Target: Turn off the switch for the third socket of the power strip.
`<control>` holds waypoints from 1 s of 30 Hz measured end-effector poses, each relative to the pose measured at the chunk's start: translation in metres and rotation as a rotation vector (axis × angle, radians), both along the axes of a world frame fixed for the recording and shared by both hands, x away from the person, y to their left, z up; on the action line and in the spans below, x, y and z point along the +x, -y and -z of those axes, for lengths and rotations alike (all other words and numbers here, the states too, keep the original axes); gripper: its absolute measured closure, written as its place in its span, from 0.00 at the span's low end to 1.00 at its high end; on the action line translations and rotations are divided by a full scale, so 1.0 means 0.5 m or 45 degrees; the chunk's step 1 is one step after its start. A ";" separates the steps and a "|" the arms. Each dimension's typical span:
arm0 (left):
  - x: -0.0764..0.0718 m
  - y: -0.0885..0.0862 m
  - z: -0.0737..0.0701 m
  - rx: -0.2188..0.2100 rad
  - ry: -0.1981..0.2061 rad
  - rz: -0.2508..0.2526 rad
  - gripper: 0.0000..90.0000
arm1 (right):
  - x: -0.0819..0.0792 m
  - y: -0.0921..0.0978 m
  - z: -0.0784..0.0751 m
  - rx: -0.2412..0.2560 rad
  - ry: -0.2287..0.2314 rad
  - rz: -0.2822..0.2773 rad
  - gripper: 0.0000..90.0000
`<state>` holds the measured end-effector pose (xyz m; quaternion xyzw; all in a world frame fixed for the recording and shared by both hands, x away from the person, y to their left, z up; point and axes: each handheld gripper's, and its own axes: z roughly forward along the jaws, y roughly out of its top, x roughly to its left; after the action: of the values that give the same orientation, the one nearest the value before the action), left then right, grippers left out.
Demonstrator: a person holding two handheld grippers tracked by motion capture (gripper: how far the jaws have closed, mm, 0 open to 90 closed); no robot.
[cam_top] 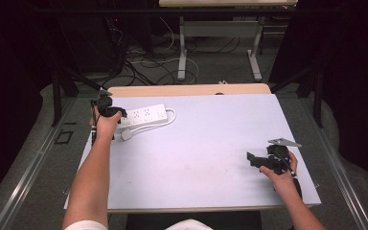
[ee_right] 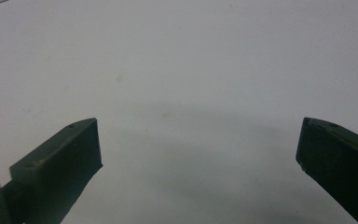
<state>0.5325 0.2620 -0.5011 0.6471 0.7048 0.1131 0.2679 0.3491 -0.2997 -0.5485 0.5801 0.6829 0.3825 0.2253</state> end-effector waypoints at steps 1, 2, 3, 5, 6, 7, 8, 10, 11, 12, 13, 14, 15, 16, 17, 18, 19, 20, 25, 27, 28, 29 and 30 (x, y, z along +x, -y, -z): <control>0.000 0.001 0.000 0.009 0.016 -0.001 0.53 | 0.000 0.000 0.000 0.000 0.000 -0.001 0.00; 0.000 0.002 0.001 0.004 0.029 -0.001 0.51 | 0.000 0.000 0.000 0.000 -0.001 0.000 0.00; 0.000 0.003 0.001 -0.004 0.043 0.002 0.49 | 0.000 0.000 0.000 0.000 -0.001 0.000 0.00; -0.001 0.005 0.002 0.000 0.061 0.005 0.47 | 0.000 0.000 0.000 0.000 0.000 0.000 0.00; -0.001 0.005 0.001 0.006 0.060 0.015 0.43 | 0.000 0.000 0.000 0.000 -0.001 -0.001 0.00; -0.001 0.008 0.001 0.022 0.098 0.018 0.40 | 0.000 0.000 0.000 0.000 -0.001 -0.001 0.00; -0.001 0.008 0.001 0.022 0.098 0.018 0.37 | 0.000 0.000 0.000 0.000 -0.001 -0.001 0.00; -0.002 0.008 -0.003 0.051 0.125 0.035 0.32 | 0.000 0.000 0.000 0.000 0.000 0.000 0.00; -0.002 0.007 -0.007 0.063 0.116 0.054 0.30 | 0.000 0.000 0.000 0.001 -0.001 0.000 0.00; -0.002 0.009 -0.005 0.063 0.144 0.045 0.29 | 0.000 0.000 0.000 0.001 -0.002 0.001 0.00; -0.003 0.009 -0.005 0.071 0.170 0.044 0.28 | 0.000 0.001 0.000 0.002 -0.002 0.000 0.00; -0.004 0.008 -0.008 0.081 0.169 0.059 0.27 | 0.000 0.001 0.000 0.000 -0.001 -0.001 0.00; -0.004 0.008 -0.009 0.098 0.180 0.072 0.27 | 0.000 0.001 0.000 0.000 0.000 -0.001 0.00; -0.005 0.007 -0.011 0.112 0.190 0.093 0.27 | 0.000 0.001 0.000 0.000 0.000 -0.001 0.00; -0.006 0.007 -0.013 0.122 0.196 0.105 0.27 | 0.000 0.001 0.000 -0.001 0.000 -0.002 0.00; -0.007 0.008 -0.015 0.119 0.199 0.108 0.26 | -0.001 0.001 -0.001 0.002 -0.001 0.000 0.00; -0.008 0.008 -0.016 0.127 0.209 0.116 0.26 | -0.001 0.001 -0.001 0.003 0.000 0.000 0.00; -0.009 0.008 -0.018 0.130 0.218 0.123 0.26 | -0.001 0.000 -0.001 0.005 -0.002 0.003 0.00; -0.016 0.011 -0.027 0.126 0.248 0.143 0.25 | -0.001 0.001 -0.001 0.004 -0.002 0.003 0.00; -0.019 0.012 -0.032 0.134 0.240 0.152 0.25 | -0.001 0.000 -0.001 0.004 -0.002 0.003 0.00; -0.020 0.014 -0.033 0.134 0.249 0.157 0.23 | -0.001 0.000 -0.001 0.005 -0.001 0.003 0.00; -0.022 0.015 -0.036 0.139 0.248 0.171 0.22 | -0.002 0.000 -0.001 0.005 -0.001 0.003 0.00; -0.023 0.019 -0.036 0.131 0.264 0.167 0.21 | -0.001 0.001 -0.001 0.005 0.000 0.003 0.00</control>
<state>0.5207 0.2527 -0.4830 0.6895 0.6226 0.1976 0.3128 0.3484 -0.3000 -0.5478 0.5814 0.6816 0.3834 0.2246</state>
